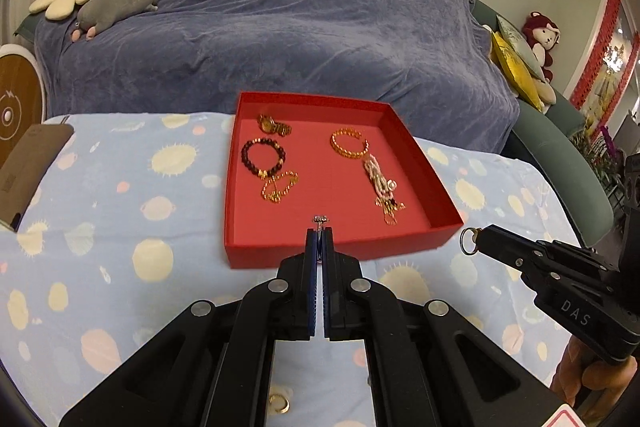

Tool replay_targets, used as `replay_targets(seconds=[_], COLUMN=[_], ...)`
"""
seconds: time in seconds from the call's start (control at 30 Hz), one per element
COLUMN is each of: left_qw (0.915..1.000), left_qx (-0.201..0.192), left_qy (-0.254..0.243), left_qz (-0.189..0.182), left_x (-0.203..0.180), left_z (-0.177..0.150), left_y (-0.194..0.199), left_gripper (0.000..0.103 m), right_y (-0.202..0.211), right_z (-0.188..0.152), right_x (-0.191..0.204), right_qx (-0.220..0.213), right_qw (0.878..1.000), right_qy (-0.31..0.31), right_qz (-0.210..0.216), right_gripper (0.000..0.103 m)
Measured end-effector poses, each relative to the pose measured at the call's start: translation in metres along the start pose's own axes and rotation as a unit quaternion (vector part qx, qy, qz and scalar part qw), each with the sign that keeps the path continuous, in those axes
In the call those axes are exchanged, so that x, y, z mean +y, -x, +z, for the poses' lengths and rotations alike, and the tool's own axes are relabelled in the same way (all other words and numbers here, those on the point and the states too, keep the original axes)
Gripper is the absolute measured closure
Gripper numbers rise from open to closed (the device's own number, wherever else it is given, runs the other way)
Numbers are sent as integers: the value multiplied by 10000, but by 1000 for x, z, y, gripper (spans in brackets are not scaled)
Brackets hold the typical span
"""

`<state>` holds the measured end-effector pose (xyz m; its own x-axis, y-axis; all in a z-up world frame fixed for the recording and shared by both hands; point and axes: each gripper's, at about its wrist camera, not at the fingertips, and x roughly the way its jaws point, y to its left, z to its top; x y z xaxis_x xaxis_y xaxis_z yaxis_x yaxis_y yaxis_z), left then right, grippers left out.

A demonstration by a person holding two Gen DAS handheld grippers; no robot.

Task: Organize jewelry
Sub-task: 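Carry the hoop earring and ring into the red box and open both tools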

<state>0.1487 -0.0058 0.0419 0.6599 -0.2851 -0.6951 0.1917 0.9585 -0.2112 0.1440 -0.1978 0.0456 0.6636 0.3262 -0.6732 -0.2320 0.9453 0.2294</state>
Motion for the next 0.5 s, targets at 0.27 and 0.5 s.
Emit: replay_targets(seconds=[0.27,0.5], left_qw=[9998,9992], left_qx=[134,320], left_qy=[-24,-2], left_qz=[167,238], left_x=[7,18], left_z=[30,31], left_y=[-55,-85], left_gripper=[103,103], right_y=[-61,-98], right_z=[30,30], right_x=[-4,-11], right_qx=[203,405], right_qw=[9997,9989], right_qy=[-127,-185], right_qz=[-45,-165], right_gripper=[100,100])
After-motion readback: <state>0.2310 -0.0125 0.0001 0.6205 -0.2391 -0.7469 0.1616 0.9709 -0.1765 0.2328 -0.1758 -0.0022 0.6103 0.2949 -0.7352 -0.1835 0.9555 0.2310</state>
